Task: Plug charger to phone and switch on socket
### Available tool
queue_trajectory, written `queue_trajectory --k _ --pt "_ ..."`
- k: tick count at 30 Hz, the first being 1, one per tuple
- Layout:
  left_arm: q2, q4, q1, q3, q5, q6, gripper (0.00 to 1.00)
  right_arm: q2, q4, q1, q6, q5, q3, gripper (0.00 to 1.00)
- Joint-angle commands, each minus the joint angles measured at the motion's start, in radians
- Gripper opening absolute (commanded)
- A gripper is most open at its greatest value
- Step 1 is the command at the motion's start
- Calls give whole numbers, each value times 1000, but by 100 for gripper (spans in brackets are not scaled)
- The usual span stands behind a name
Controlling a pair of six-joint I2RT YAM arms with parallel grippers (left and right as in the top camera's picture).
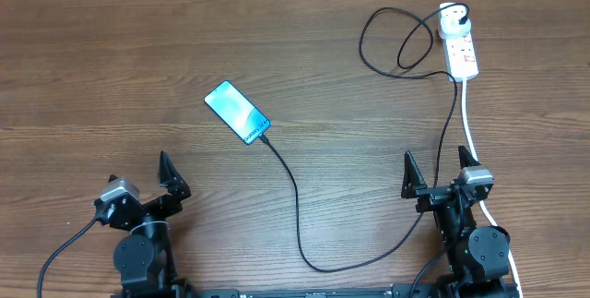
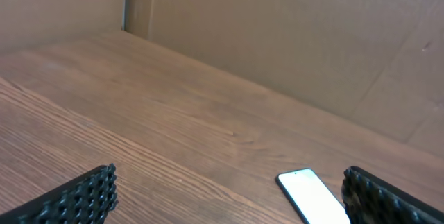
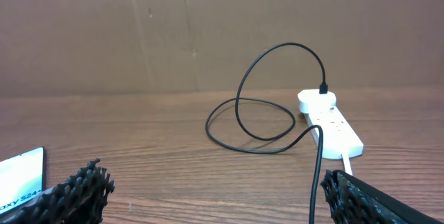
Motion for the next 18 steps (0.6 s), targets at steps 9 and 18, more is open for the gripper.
queue_trajectory --k 9,18 --pt "-13 55 -3 -43 38 5 100 -12 4 -17 -4 -4 -10 100" --pt "-13 51 -3 -44 38 6 100 -12 4 -17 -4 -4 -10 100"
